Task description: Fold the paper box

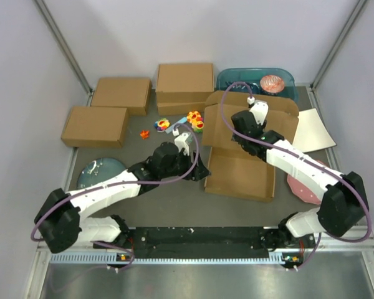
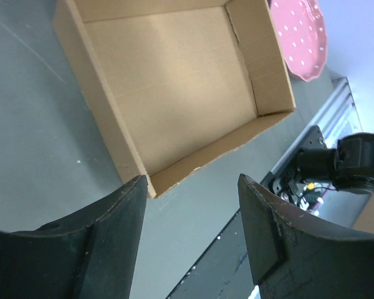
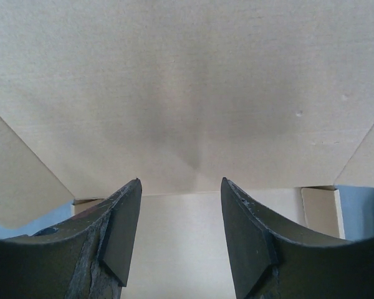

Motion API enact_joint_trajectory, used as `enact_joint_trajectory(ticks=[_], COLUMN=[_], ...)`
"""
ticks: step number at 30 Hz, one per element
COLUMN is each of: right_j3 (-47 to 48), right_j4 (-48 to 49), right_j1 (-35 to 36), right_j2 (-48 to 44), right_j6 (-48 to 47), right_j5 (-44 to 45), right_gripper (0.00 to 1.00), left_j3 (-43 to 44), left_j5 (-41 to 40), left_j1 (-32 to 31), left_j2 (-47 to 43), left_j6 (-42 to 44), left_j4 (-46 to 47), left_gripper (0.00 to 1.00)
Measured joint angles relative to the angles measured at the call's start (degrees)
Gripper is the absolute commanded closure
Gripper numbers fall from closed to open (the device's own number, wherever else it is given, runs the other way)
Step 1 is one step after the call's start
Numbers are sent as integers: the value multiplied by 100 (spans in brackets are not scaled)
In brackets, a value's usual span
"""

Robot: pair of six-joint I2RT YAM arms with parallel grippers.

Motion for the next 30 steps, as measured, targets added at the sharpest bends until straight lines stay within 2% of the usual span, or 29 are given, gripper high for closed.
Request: enact_joint_trajectory(ticks=[4,8,11,13,15,18,24,30], right_j3=[-11,4,4,-2,-118,-605,-1777,-2288], right_j4=[61,15,-13,-22,55,66,-39,-122], right_j1=[7,184,485,682,798,859,890,938], right_j2=[-229,-1014,-1681,-2155,-2566,-3195,-3862,-4199], right_j6=[0,2,-7,-50,-101,-149,-96,87], right_j5=[-28,-46,-61,-116,-192,-374,-1040,-1596], right_gripper=[45,44,44,44,44,45,45,46], left_j3=[-35,175,385,575,837,1502,3130,3960], left_j5=[-595,-1530,-1895,-2044,-2131,-2179,-1751,-1722], left_j1=[-2,144,748,1434,1926,2413,2516,2538], left_j2=[-452,-940,-1169,-1095,-828,81,2033,2796], left_j6=[68,92,109,127,162,409,1797,2785], left_j4=[-450,-1121,-1344,-1412,-1521,-1633,-2026,-2175], left_gripper=[30,26,26,27,29,29,29,33])
